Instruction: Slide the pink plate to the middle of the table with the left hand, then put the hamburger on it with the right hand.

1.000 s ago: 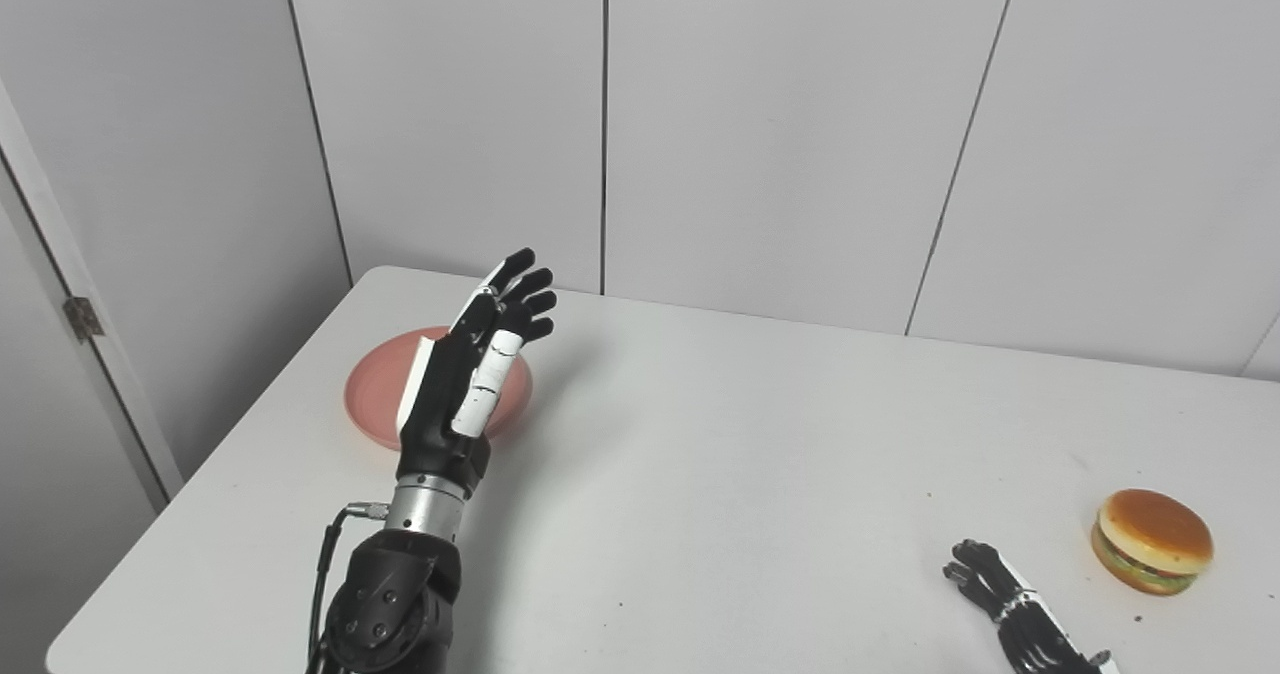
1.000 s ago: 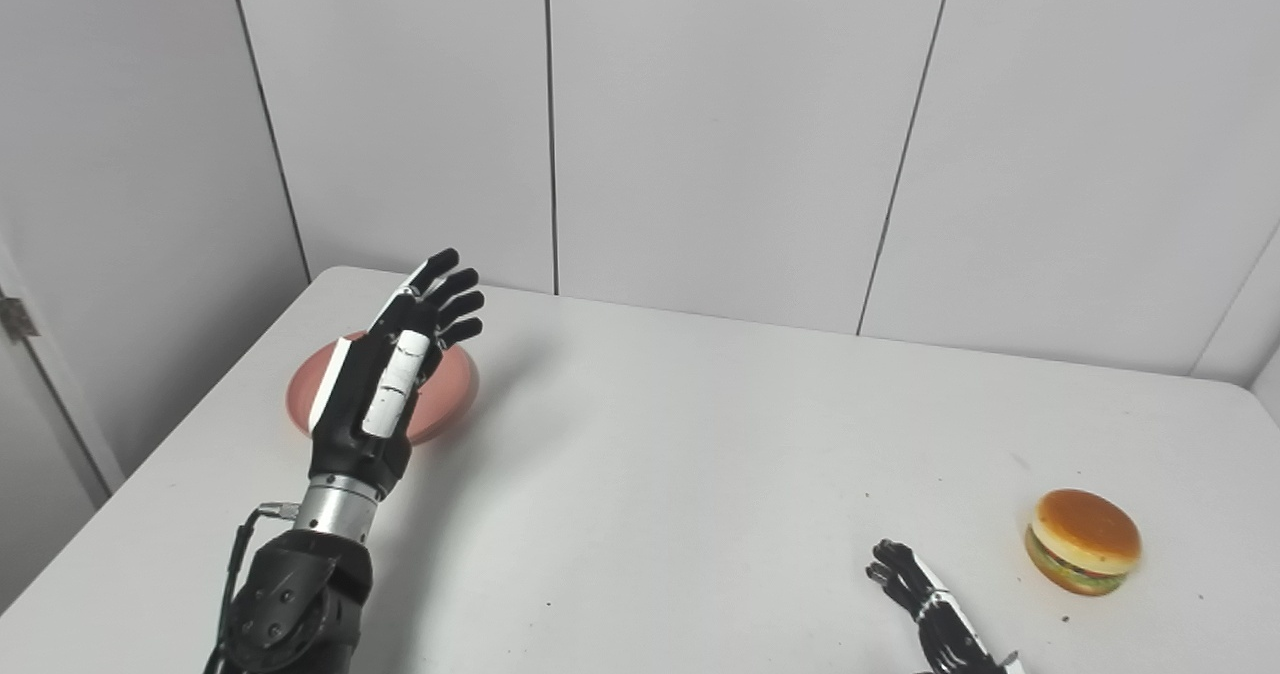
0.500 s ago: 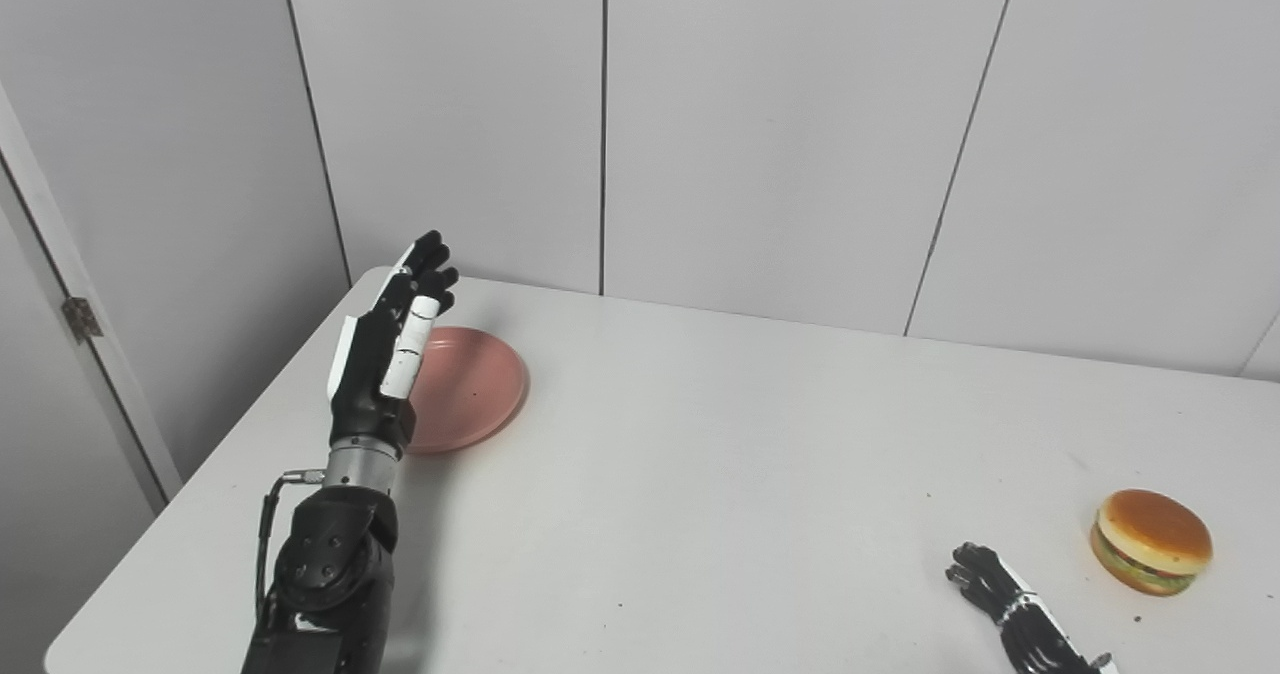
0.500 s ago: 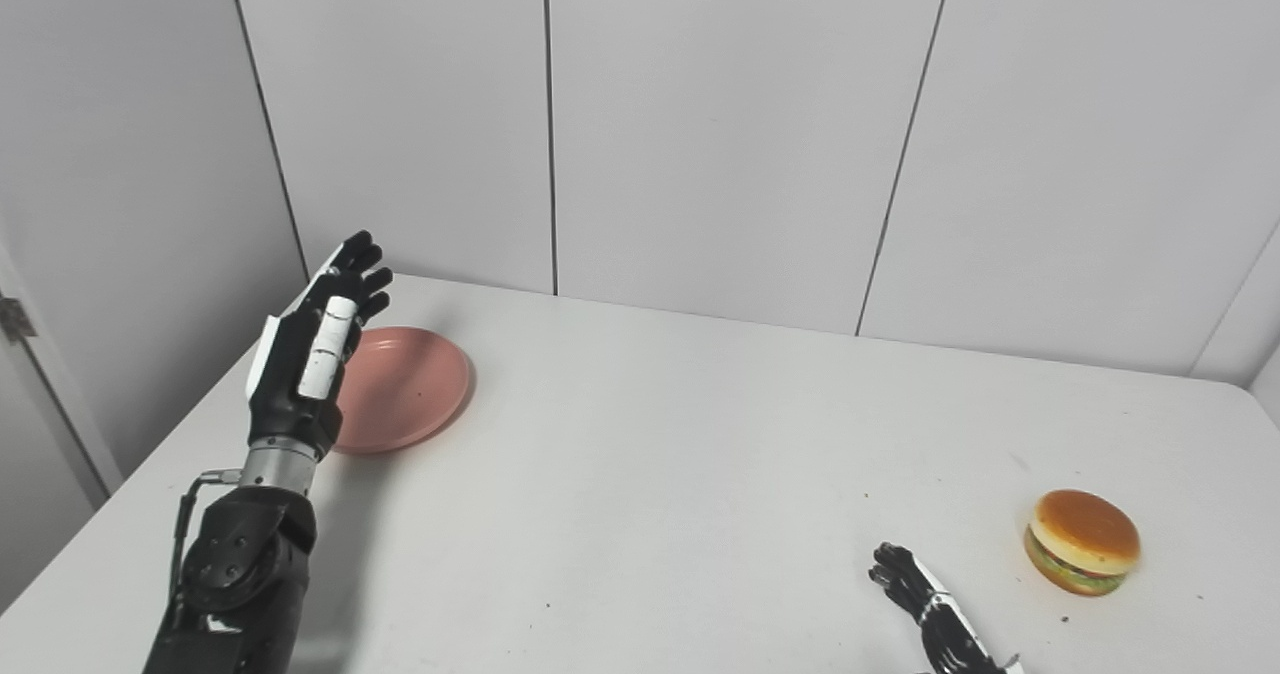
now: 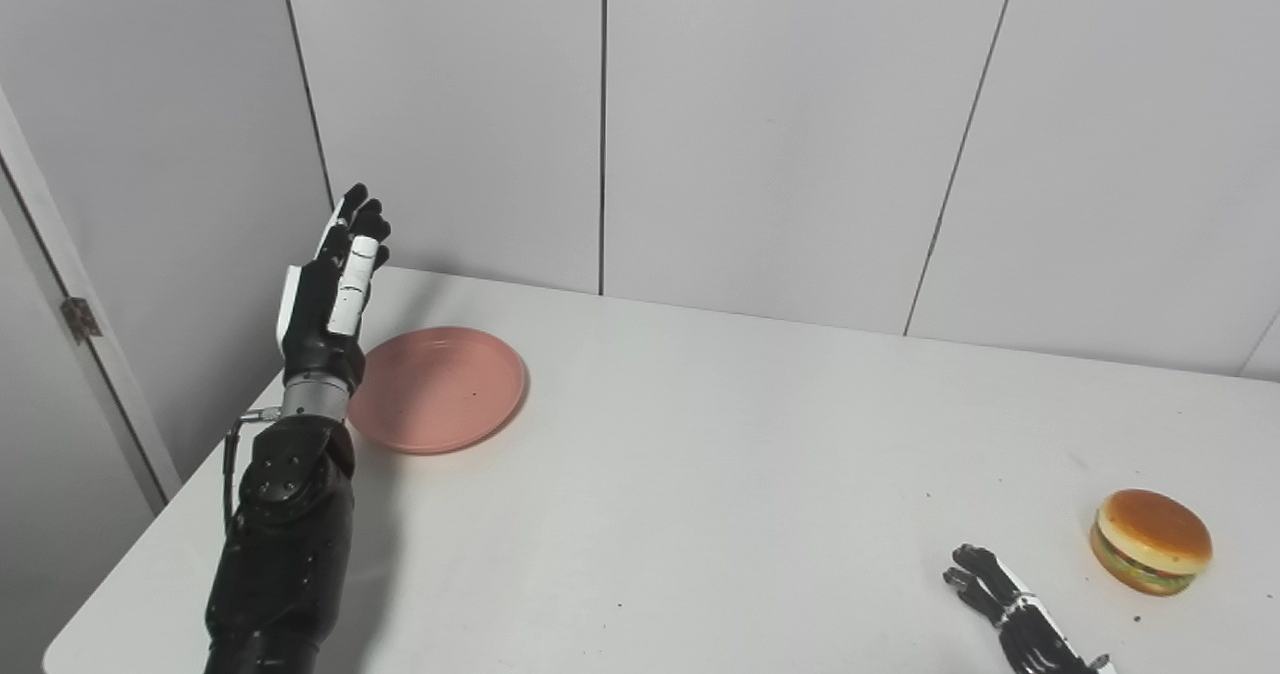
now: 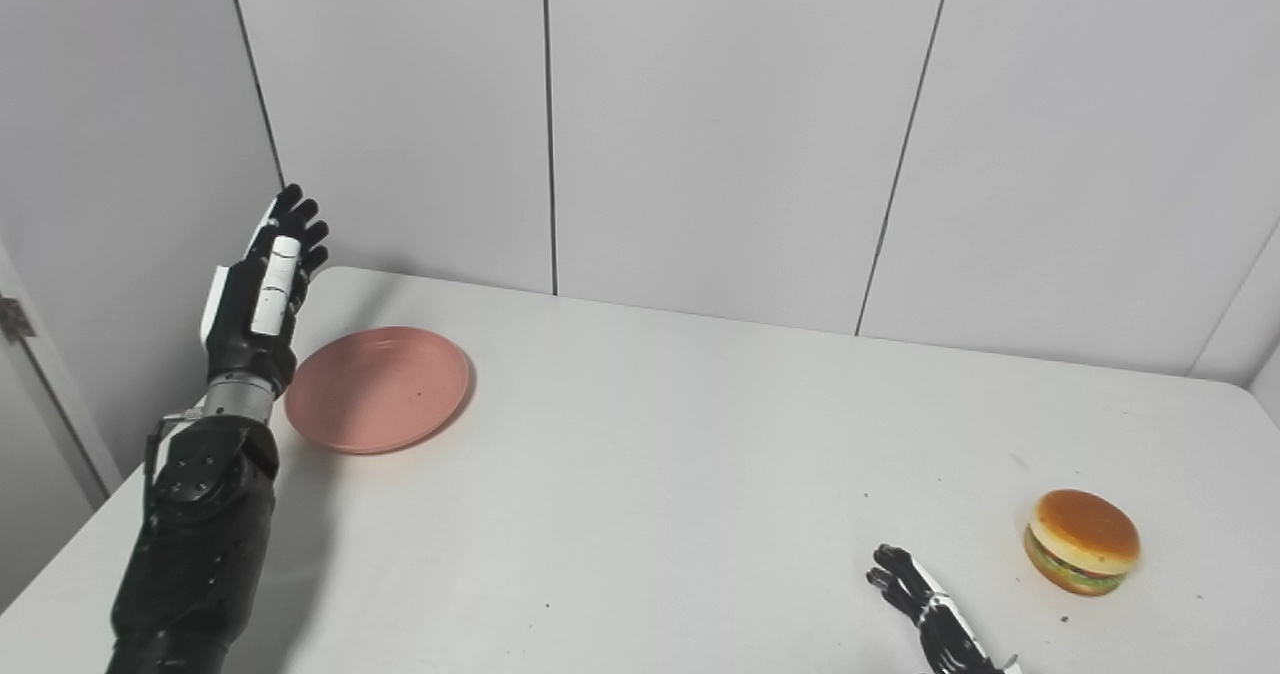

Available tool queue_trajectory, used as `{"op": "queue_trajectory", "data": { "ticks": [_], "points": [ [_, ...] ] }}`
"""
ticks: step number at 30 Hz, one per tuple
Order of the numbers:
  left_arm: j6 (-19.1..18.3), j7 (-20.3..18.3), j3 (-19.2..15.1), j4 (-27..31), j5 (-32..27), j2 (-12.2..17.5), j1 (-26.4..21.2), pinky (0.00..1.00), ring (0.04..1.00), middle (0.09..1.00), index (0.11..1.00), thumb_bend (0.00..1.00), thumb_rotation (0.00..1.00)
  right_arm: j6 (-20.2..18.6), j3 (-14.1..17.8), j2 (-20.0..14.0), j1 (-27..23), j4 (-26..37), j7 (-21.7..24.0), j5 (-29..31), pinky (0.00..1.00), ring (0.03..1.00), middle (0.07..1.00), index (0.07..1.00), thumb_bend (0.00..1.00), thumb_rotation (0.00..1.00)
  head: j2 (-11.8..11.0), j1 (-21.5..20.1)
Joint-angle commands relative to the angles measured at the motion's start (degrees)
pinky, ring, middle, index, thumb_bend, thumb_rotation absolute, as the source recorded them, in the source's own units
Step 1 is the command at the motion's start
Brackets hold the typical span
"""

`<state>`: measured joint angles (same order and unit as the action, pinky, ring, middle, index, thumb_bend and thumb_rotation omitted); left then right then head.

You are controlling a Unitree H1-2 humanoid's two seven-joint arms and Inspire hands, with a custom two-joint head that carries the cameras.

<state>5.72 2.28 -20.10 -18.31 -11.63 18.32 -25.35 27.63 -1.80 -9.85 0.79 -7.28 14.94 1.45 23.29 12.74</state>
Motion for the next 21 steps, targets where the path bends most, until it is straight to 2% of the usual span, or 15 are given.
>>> {"op": "queue_trajectory", "data": {
  "ticks": [1,5,9,14,19,21],
  "points": [
    [3.0,-0.8,-0.2,-1.7,-0.2,2.6,-4.4,0.93,0.927,0.942,0.952,0.91,0.81,-2.6,0.6,-0.9,-1.9,-5.7,-1.3,-0.6,0.89,0.857,0.889,0.873,0.84,0.97,0.1,-0.1],
    [5.2,-1.3,0.7,-7.3,0.7,4.1,-5.8,0.92,0.931,0.938,0.929,0.87,0.81,-2.9,0.5,-0.9,-1.7,-5.3,-1.5,-1.1,0.9,0.861,0.89,0.873,0.85,0.98,0.2,-0.2],
    [7.8,-2.1,0.7,-13.0,0.3,5.2,-7.5,0.95,0.942,0.951,0.945,0.86,0.79,-2.9,0.5,-1.0,-1.6,-5.2,-1.6,-1.0,0.89,0.861,0.888,0.87,0.84,0.97,0.2,-0.2],
    [9.3,-2.0,0.4,-19.1,0.1,6.8,-9.6,0.95,0.936,0.96,0.959,0.82,0.82,-3.3,0.4,-1.0,-1.4,-4.7,-1.6,-1.0,0.9,0.867,0.889,0.872,0.85,0.97,0.3,-0.4],
    [12.2,-3.6,0.4,-27.3,-0.2,9.1,-11.5,0.93,0.94,0.96,0.959,0.87,0.79,-3.4,0.2,-1.2,-1.4,-4.5,-1.7,-1.3,0.89,0.868,0.891,0.874,0.86,0.97,0.4,-0.5],
    [12.8,-3.5,0.2,-29.1,-0.1,9.4,-11.6,0.94,0.942,0.964,0.96,0.86,0.79,-3.3,0.2,-1.2,-1.3,-4.6,-1.8,-1.3,0.89,0.865,0.89,0.873,0.86,0.97,0.5,-0.4]
  ]
}}
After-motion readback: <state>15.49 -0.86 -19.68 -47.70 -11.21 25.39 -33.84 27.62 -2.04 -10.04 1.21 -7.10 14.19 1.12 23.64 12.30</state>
